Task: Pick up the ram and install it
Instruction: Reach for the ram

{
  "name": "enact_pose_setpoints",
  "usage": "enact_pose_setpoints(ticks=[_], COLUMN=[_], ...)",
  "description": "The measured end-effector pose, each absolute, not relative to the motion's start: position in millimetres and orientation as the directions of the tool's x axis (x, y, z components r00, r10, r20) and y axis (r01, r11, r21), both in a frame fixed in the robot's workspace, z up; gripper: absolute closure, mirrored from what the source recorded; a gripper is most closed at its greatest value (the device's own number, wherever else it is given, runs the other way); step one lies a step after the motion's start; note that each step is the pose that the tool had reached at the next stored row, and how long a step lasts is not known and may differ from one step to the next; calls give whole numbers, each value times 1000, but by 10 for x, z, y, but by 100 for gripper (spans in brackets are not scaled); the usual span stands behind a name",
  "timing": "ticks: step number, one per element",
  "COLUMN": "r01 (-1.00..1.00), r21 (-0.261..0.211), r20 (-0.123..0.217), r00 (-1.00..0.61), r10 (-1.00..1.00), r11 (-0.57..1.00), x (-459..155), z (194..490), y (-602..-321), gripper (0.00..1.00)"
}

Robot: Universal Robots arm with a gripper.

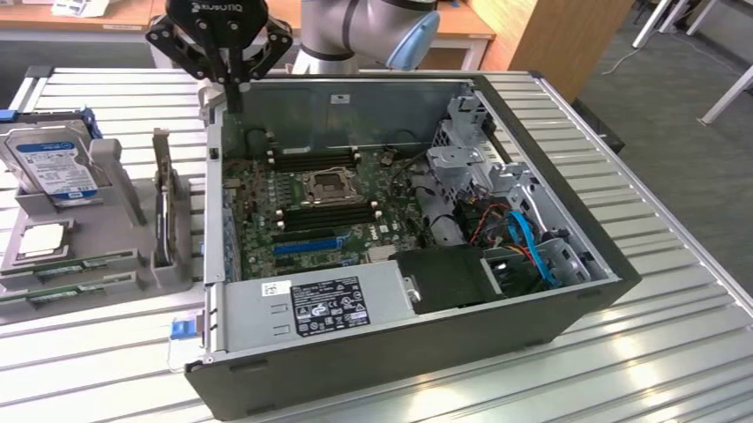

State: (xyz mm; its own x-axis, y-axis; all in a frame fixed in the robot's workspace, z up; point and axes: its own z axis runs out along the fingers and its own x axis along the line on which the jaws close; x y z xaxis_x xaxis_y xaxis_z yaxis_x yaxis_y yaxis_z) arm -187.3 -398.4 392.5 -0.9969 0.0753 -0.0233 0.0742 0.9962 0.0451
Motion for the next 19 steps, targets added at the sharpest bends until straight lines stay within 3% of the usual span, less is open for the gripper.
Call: enact_pose_setpoints(ticks=[19], r01=[74], r21=[45], r20=[-23], r00=[-997], r10=[75], r11=[996], x=[-2109], z=[3920], y=[-3981], gripper=[90])
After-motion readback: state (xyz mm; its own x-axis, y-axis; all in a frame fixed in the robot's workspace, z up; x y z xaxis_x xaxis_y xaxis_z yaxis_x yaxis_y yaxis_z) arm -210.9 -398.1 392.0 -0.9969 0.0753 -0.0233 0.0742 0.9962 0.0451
